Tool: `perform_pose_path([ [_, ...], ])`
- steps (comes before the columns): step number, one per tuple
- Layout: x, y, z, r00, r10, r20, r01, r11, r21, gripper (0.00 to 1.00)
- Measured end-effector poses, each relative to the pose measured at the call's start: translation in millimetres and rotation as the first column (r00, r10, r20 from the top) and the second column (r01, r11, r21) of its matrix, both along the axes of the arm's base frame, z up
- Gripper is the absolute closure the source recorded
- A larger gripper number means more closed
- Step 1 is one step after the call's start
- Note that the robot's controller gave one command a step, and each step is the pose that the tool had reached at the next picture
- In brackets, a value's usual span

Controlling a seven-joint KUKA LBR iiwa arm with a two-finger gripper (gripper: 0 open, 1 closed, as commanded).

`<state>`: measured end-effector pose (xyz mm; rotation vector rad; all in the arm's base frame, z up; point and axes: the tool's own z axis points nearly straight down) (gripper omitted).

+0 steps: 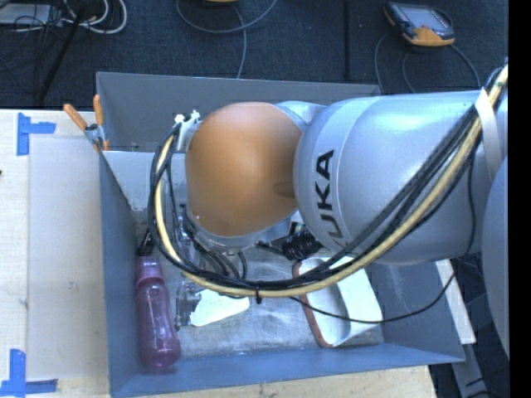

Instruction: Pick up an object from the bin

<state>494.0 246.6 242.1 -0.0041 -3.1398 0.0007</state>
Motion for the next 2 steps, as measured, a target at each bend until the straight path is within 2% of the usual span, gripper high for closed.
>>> perform_pose_path([
  [1,17.1,-30,-57,0.991,0.131,0.003,-0.131,0.991,0.001,0.00],
  [2,30.6,-115,-80,0.995,0.101,0.000,-0.101,0.995,0.000,0.00],
])
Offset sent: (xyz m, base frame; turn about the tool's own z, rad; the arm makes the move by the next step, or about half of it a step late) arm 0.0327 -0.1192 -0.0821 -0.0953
